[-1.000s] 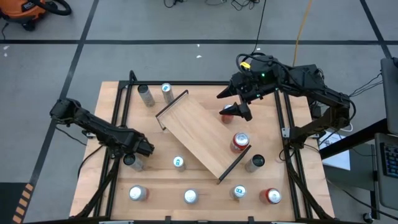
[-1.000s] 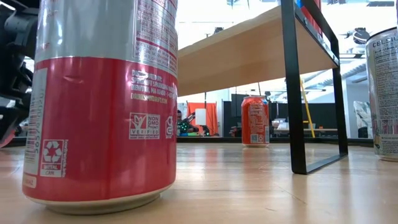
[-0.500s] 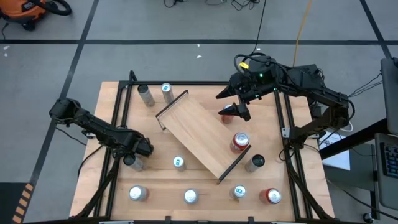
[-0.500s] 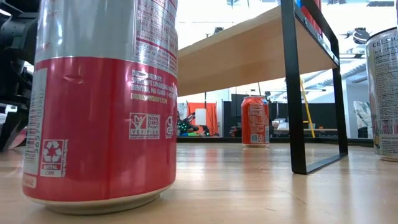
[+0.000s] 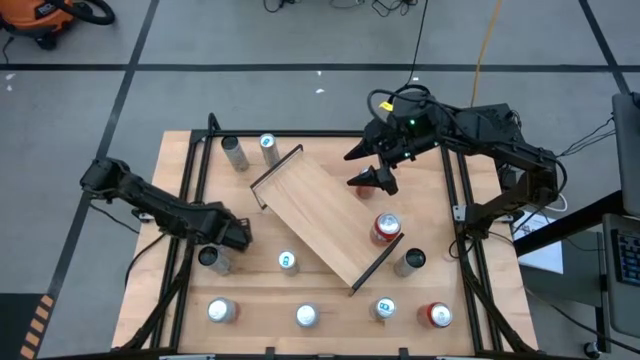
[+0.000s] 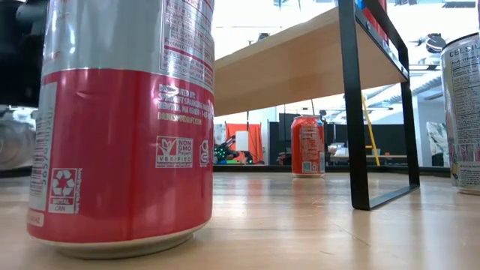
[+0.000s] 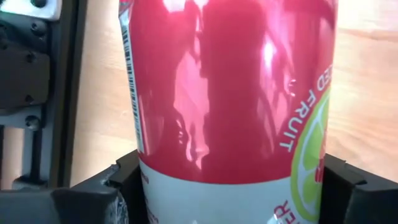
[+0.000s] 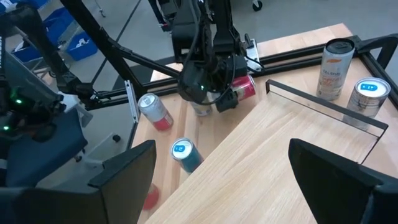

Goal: Place canned beverage on shelf
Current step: Put the top pink white soda can on the shelf

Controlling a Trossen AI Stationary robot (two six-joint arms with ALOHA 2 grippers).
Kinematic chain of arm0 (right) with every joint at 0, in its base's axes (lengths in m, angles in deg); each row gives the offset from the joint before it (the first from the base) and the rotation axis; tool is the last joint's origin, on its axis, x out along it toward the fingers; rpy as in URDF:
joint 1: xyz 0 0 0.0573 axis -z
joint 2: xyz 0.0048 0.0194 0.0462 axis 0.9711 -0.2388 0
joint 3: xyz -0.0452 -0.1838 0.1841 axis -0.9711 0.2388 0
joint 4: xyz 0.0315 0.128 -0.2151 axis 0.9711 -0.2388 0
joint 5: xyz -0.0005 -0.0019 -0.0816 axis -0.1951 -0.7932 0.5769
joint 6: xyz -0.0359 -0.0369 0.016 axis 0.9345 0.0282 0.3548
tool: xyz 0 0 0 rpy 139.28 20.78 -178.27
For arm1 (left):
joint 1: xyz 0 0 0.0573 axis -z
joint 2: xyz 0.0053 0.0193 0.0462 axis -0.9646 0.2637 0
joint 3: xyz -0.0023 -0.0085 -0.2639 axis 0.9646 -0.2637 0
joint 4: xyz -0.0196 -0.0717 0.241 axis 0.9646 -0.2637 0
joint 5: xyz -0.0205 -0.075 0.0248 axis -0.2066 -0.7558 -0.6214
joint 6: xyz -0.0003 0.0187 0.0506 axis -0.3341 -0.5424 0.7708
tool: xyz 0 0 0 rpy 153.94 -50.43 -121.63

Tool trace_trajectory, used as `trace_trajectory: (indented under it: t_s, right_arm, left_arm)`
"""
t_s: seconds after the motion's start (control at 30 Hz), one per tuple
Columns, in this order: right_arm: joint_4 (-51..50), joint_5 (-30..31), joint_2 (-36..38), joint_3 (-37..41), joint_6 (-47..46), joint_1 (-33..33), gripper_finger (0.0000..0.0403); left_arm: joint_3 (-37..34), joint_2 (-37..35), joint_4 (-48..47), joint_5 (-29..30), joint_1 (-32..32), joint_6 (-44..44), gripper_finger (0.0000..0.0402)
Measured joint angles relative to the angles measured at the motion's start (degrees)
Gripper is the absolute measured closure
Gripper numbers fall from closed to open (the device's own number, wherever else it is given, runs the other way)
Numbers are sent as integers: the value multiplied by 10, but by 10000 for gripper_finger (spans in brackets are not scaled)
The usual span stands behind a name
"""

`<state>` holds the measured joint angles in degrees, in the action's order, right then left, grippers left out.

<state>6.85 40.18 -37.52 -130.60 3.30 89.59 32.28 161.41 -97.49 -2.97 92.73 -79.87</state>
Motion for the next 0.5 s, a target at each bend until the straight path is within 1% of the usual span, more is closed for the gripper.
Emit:
trace_trajectory:
  t_s: [0.2, 0.37, 0.5]
  right_arm:
    - [1, 0, 0, 0, 1, 0, 57]
    - [10, 2, 0, 0, 2, 0, 57]
    - [13, 2, 0, 0, 2, 0, 57]
  left_arm:
    - [63, -3, -51, 1, 0, 37, 107]
    - [127, -19, -139, 3, 0, 51, 106]
    - [187, -48, -201, 35, 1, 51, 106]
